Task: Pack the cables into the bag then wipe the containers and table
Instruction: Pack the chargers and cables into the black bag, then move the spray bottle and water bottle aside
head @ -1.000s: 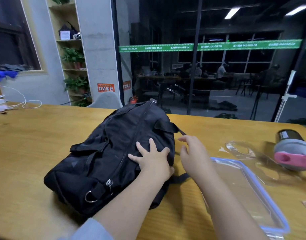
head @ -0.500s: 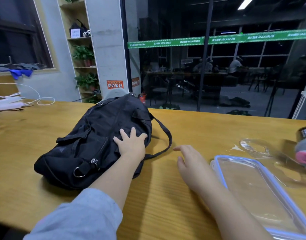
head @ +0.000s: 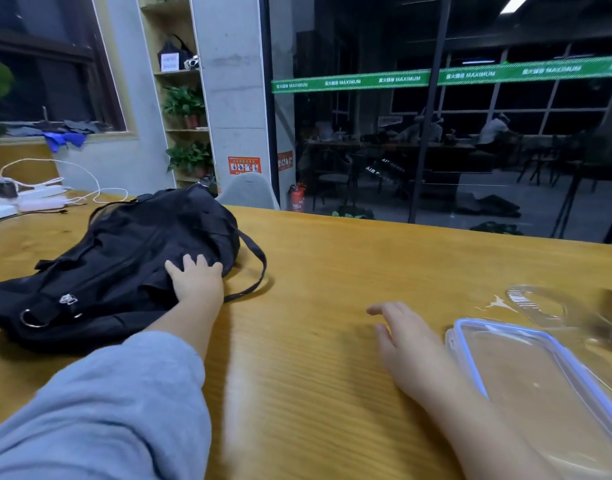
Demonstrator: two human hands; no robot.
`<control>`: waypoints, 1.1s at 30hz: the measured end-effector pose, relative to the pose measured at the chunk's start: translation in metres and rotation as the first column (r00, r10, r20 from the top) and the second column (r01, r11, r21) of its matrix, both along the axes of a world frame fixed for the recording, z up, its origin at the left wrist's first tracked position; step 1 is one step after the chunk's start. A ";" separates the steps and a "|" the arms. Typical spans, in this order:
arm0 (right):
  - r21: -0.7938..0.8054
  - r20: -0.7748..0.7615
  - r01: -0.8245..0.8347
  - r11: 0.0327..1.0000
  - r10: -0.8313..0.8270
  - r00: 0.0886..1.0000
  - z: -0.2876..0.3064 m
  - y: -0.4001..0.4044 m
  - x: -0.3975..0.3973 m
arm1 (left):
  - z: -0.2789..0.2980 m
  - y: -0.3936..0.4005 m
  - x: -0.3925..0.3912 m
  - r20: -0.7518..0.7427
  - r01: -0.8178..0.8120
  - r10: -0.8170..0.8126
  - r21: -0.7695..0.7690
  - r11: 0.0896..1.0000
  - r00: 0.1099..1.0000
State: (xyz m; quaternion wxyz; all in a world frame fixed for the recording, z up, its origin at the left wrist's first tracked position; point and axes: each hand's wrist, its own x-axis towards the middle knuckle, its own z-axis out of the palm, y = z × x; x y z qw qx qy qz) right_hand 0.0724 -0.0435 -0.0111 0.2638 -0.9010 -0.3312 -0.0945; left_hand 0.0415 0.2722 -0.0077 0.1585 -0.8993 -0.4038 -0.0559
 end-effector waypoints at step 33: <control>0.457 -0.048 0.394 0.797 -0.421 0.906 0.014 -0.115 -0.013 | 0.010 -0.340 0.010 0.798 0.797 -0.362 -0.226 0.561 0.481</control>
